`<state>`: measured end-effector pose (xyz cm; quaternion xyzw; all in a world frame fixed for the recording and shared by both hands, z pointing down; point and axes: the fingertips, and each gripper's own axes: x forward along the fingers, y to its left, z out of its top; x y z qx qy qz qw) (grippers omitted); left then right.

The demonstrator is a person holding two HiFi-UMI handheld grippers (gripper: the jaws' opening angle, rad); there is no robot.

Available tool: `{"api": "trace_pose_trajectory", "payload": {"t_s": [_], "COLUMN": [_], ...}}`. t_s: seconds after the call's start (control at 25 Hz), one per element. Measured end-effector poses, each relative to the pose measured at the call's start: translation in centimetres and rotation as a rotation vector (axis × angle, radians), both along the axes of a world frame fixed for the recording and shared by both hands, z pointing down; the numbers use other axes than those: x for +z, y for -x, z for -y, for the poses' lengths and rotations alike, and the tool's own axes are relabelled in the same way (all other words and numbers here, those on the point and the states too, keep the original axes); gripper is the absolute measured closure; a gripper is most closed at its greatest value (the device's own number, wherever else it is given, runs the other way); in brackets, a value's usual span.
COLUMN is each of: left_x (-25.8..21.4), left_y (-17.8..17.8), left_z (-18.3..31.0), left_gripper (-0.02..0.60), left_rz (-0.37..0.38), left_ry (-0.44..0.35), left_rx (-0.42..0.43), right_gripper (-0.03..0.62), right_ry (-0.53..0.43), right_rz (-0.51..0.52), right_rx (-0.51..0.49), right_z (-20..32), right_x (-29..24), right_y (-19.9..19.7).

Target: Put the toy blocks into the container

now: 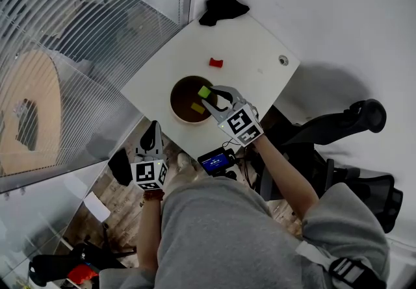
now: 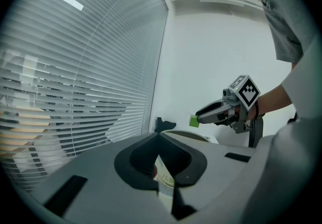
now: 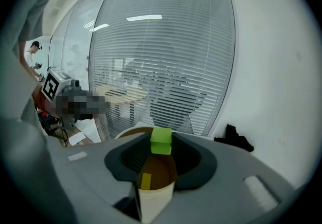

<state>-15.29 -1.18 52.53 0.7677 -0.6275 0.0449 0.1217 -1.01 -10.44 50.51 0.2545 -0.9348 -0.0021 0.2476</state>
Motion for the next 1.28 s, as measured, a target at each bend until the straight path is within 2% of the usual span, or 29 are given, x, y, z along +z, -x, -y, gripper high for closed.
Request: {"api": "trace_pose_trajectory", "payload": {"t_s": [0.48,1.28], "left_x": [0.1,1.2], "left_y": [0.1,0.2], "left_z": [0.1,-0.1], "left_gripper": [0.574,0.574], "left_rz": [-0.001,0.003], "left_ry": [0.003,0.038], "left_rx": [-0.008,-0.01], "right_gripper": [0.453,0.454], "right_ry": [0.015,-0.043], "right_rz": [0.006,-0.006], "right_rx": [-0.04,0.099], "right_z": [-0.5,6.0], "right_x": [0.0,-1.1], "right_y": [0.6,-4.3]}}
